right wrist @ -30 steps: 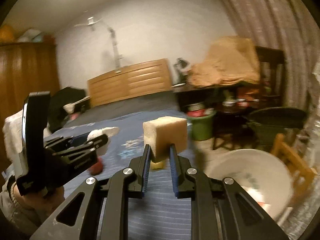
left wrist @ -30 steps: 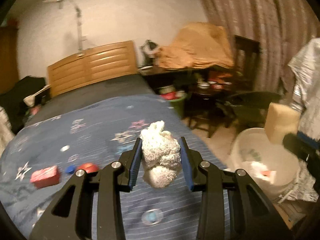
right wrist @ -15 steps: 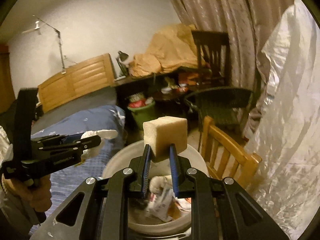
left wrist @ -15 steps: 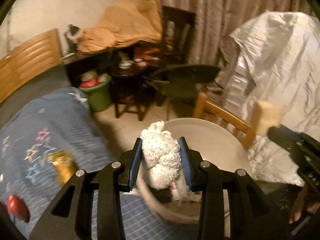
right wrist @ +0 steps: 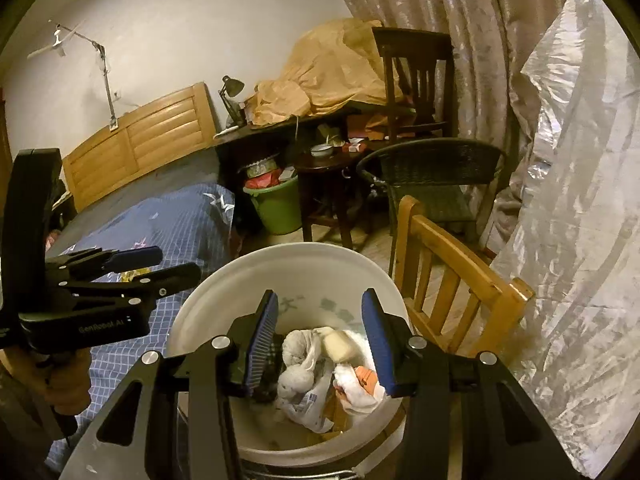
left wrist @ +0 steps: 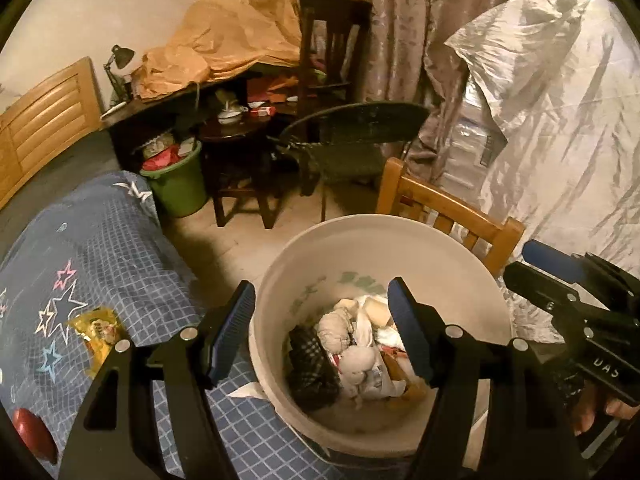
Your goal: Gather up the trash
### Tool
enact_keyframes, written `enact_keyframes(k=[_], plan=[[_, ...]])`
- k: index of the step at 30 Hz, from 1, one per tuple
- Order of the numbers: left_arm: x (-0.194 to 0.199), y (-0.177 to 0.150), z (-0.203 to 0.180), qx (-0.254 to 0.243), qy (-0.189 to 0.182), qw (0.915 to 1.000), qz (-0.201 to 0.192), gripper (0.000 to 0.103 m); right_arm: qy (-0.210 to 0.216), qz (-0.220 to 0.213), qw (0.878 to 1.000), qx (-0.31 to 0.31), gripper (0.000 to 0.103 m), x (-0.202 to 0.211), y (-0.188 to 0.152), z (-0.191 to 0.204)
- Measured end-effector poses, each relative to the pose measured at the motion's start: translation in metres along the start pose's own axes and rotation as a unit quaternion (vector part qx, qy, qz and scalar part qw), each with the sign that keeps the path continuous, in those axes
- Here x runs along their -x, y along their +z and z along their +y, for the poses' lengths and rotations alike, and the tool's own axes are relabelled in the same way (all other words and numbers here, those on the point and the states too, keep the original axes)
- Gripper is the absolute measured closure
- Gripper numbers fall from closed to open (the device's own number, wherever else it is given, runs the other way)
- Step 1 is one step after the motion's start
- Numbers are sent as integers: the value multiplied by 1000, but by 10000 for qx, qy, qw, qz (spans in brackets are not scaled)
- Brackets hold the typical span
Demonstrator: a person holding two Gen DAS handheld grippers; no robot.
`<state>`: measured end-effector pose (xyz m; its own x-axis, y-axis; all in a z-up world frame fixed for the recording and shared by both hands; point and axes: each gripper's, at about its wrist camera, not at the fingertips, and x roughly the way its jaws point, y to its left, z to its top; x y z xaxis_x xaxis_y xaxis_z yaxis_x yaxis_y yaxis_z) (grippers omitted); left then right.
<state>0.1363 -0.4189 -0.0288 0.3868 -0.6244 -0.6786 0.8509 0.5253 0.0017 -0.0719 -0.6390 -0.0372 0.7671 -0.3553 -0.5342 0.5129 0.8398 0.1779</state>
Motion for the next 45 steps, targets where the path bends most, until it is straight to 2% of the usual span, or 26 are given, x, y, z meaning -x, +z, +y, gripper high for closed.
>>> enact_keyframes(k=[2,4,6,7,9,11,16,18,22,28,33,39,40,41,42,45], plan=[[9,-4,-2,-15,6,10000,-87,37,-49,-27,10000,-57,48,8,-2,3],[21,-8,-2,-63,47,9998,-206,30,-85,-99,9998,-169,29,17,-8,6],[34,-14,-4,-99,132,9990,-407,23,-43,-198,9993,-302,22,27,-15,10],[43,-18,-3,-112,253,9981,-555,20,-52,-249,9991,-347,16,32,-19,13],[56,-24,-2,-104,359,9969,-694,17,-248,-456,9974,-494,5,46,-28,18],[68,-33,1,11,457,9960,-773,7,-378,-567,9958,-608,5,56,-34,22],[90,-52,7,150,456,9959,-767,6,-961,-173,9931,-643,5,66,-50,34],[98,-60,6,131,509,9956,-777,6,-1113,-166,9914,-673,5,75,-57,38],[114,-75,4,77,678,9929,-978,6,-1173,-420,9894,-740,5,96,-70,41],[131,-86,1,42,634,9910,-1176,6,-1241,-821,9875,-511,5,126,-85,55],[140,-91,-7,-21,510,9907,-1264,6,-1150,-849,9889,-408,5,142,-94,64],[140,-93,-17,-117,340,9937,-1065,6,-1294,-817,9873,-428,5,156,-98,59],[140,-93,-17,-113,199,9942,-1051,6,-1293,-815,9872,-452,5,158,-99,56],[141,-94,-18,-121,6,9937,-1116,6,-1296,-814,9870,-496,5,160,-100,54],[142,-95,-18,-118,-36,9930,-1172,6,-1293,-819,9869,-519,5,161,-101,53],[146,-95,-26,-224,2,9909,-1327,6,-1296,-855,9864,-548,5,163,-102,51]])
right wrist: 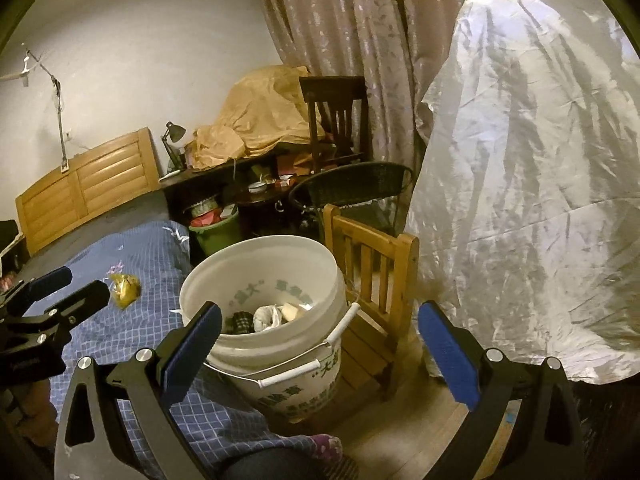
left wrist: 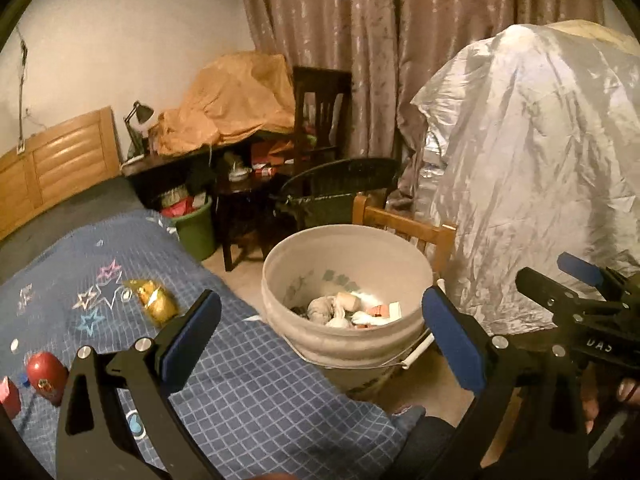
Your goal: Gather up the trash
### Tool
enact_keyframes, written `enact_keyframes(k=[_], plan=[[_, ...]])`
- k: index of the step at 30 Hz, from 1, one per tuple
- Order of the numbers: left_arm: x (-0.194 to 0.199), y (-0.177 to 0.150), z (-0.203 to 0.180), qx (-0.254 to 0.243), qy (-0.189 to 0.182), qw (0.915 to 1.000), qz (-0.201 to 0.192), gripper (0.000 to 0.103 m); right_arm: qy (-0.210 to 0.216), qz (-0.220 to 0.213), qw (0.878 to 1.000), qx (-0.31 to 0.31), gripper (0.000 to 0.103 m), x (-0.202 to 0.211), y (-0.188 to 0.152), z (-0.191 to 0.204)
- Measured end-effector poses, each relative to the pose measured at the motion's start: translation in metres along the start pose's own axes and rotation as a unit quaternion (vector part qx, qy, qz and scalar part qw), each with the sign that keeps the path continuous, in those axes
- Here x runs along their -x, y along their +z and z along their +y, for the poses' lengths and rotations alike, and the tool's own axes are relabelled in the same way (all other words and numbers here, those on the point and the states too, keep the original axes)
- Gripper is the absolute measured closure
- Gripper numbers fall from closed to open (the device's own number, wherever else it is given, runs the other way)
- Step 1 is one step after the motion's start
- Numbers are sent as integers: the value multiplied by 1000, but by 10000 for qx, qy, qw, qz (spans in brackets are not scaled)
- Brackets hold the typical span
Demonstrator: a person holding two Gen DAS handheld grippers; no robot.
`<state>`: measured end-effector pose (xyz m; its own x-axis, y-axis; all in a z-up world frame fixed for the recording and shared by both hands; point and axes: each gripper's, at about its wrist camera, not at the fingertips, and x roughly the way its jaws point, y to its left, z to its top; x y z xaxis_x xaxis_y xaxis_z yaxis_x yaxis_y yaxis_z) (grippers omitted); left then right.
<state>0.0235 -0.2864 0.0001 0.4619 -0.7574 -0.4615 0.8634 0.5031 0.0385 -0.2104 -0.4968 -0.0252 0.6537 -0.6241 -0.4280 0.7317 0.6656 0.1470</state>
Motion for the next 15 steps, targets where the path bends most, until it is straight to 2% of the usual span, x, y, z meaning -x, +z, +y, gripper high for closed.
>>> enact_keyframes(k=[2,6,10,12,15], plan=[[0,0,-4,-72,146,9999,-42,6,8,-16,10000,-6,5,0,1,0],[3,-2,-9,-212,201,9996,-62,6,2,-16,10000,-18,5,0,1,0],[1,-2,-11,-176,357,9992,98,6,-69,8,9999,-88,5,0,1,-1],[-1,-2,-11,-178,222,9994,174,6,-73,16,9999,-102,5,0,1,-1],[-2,-3,-8,-132,348,9991,194,6,-52,4,9999,-88,5,0,1,-2]])
